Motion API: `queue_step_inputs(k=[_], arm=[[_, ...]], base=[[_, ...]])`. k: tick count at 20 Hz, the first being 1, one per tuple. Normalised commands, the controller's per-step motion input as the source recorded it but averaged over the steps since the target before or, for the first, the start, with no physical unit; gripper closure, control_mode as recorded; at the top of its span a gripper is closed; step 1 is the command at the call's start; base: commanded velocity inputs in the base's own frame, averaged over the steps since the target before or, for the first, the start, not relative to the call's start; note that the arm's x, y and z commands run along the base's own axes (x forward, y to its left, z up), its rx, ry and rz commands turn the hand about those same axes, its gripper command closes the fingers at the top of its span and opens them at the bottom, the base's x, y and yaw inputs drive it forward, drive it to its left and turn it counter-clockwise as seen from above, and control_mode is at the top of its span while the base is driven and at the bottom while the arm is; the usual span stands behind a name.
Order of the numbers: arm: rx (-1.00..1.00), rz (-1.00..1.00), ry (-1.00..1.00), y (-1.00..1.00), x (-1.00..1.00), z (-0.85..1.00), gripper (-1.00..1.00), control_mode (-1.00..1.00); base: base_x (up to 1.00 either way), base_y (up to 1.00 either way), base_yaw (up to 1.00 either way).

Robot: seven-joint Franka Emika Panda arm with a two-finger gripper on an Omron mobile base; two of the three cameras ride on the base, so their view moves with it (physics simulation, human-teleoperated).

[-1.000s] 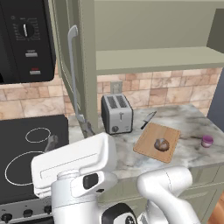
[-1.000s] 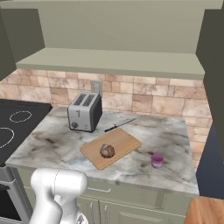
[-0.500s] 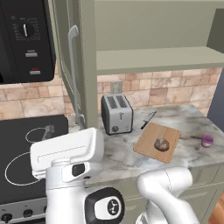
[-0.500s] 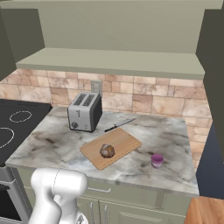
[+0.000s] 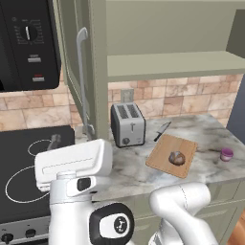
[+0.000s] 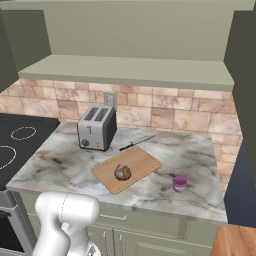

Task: Pick the bread, place it on the cutting board, pick the jam, place it on the counter, and close the cabinet.

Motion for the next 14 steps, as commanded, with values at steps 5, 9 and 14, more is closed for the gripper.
queue_step_inputs(k=[5, 9, 14], arm=[[0.04, -0.18, -0.04, -0.06, 0.00, 0.00, -1.00, -1.00], [0.04, -0.24, -0.07, -0.14, 0.03, 0.00, -1.00, -1.00], [0.08, -0.14, -0.02, -0.36, 0.10, 0.00, -1.00, -1.00]], base=[[0.00, 0.00, 0.00], [0.00, 0.00, 0.00], [0.00, 0.00, 0.00]])
